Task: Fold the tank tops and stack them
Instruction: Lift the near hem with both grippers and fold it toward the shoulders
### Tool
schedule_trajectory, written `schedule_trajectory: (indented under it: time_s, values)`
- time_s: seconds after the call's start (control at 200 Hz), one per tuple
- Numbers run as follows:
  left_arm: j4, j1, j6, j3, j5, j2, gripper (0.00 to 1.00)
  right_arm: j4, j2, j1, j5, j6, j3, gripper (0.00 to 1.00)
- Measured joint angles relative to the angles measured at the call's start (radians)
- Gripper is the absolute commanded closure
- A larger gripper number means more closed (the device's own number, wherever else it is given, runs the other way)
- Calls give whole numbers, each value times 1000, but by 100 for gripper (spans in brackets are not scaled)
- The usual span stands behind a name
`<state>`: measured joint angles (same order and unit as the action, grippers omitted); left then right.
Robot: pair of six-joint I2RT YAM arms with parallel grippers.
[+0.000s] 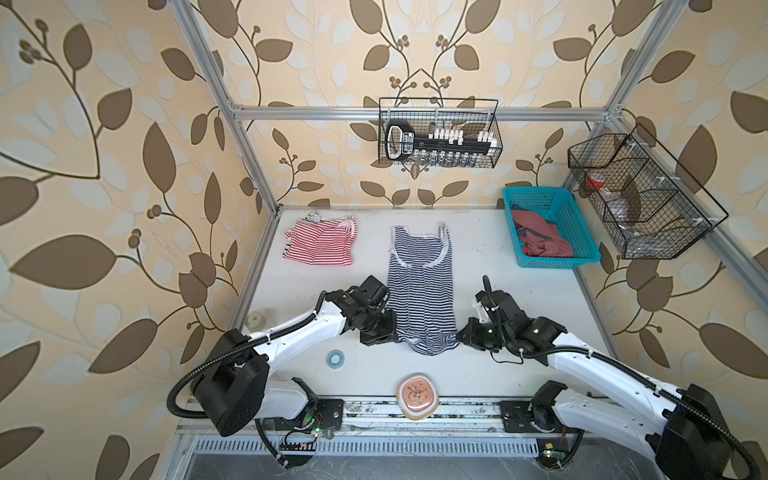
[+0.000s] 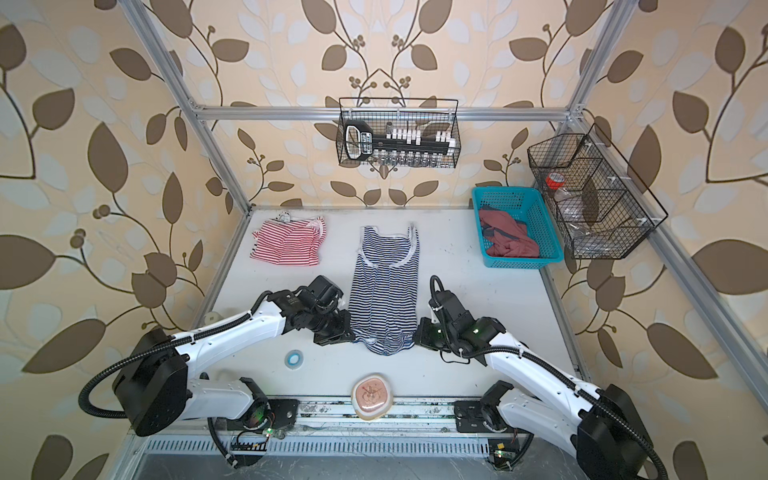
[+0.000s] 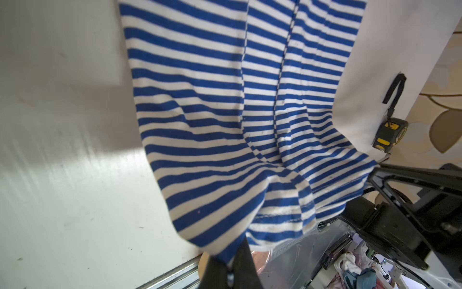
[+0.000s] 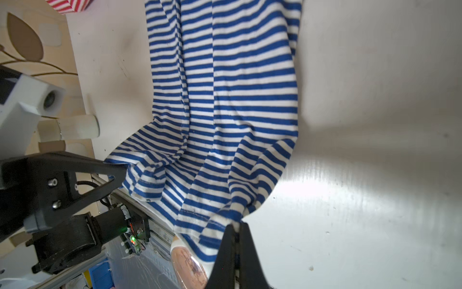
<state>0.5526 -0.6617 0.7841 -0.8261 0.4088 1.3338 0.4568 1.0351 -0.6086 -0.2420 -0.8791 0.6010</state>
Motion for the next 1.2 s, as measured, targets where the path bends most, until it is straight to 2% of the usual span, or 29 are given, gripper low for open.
schedule_trajectory:
  time_s: [0.215, 0.535, 0.755, 1.02, 1.199]
  values:
    - [28, 23, -32, -129, -24, 82, 100, 16, 122, 69, -32, 92, 124, 100]
    - [70, 146, -94, -267, -19, 222, 100, 22, 290, 151, -82, 196, 269, 100]
    - [90, 199, -135, -383, 0, 311, 100, 21, 375, 208, -117, 244, 342, 100]
    - [129, 219, -182, -515, 30, 436, 99, 23, 467, 258, -152, 288, 398, 100]
    - [159, 243, -202, -576, 33, 471, 99, 31, 508, 282, -167, 314, 443, 100]
